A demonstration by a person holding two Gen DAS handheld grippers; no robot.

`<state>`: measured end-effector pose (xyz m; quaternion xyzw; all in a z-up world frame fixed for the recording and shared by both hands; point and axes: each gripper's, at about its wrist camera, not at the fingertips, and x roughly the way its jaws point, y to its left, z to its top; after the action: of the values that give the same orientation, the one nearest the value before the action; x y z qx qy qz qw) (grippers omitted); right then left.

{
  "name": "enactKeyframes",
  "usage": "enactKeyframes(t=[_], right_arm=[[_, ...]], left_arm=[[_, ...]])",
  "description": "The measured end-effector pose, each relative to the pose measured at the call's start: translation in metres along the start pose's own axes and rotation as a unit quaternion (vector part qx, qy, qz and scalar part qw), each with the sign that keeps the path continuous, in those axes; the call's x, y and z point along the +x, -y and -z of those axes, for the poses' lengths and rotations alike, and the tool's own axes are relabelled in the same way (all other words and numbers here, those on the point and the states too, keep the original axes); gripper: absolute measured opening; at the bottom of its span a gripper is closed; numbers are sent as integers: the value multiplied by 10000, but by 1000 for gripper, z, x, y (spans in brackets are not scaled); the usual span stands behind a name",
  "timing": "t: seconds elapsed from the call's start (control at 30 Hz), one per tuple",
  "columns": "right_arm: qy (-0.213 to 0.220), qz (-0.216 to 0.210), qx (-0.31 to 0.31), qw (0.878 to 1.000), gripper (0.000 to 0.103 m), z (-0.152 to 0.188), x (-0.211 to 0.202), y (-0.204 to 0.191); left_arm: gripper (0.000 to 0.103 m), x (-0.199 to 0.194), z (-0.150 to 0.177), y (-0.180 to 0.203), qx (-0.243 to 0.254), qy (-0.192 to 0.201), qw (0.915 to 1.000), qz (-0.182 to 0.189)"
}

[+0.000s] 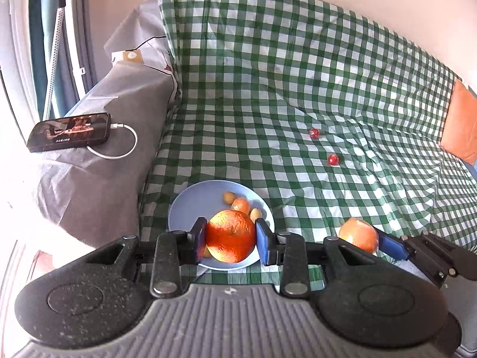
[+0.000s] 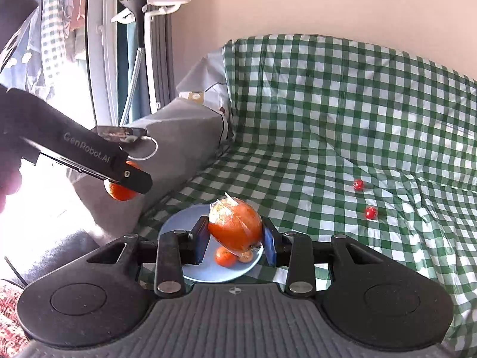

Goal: Organize fruits
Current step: 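Carry both fruits to the blue plate and lower them over it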

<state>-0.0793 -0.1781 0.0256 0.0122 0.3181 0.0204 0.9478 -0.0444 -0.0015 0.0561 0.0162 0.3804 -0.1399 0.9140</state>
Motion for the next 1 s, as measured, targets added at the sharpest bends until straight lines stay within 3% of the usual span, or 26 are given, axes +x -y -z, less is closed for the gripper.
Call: enactKeyframes(t=[0.27, 0.5, 0.73, 1.0], right_arm=[[-18, 115, -19, 9999, 39, 6, -12, 3], [-203, 84, -193, 9996, 39, 7, 0, -9], [-604, 111, -402, 9973, 39, 5, 37, -10], [-1082, -1, -497, 9929, 39, 5, 102, -11]], left_arm=[[38, 6, 10, 9, -17, -118, 9997, 197], [38, 22, 6, -11, -146, -226, 9996, 9], [38, 60, -7, -44, -345, -426, 9981, -270], [38, 120, -15, -56, -323, -817, 9951, -448]])
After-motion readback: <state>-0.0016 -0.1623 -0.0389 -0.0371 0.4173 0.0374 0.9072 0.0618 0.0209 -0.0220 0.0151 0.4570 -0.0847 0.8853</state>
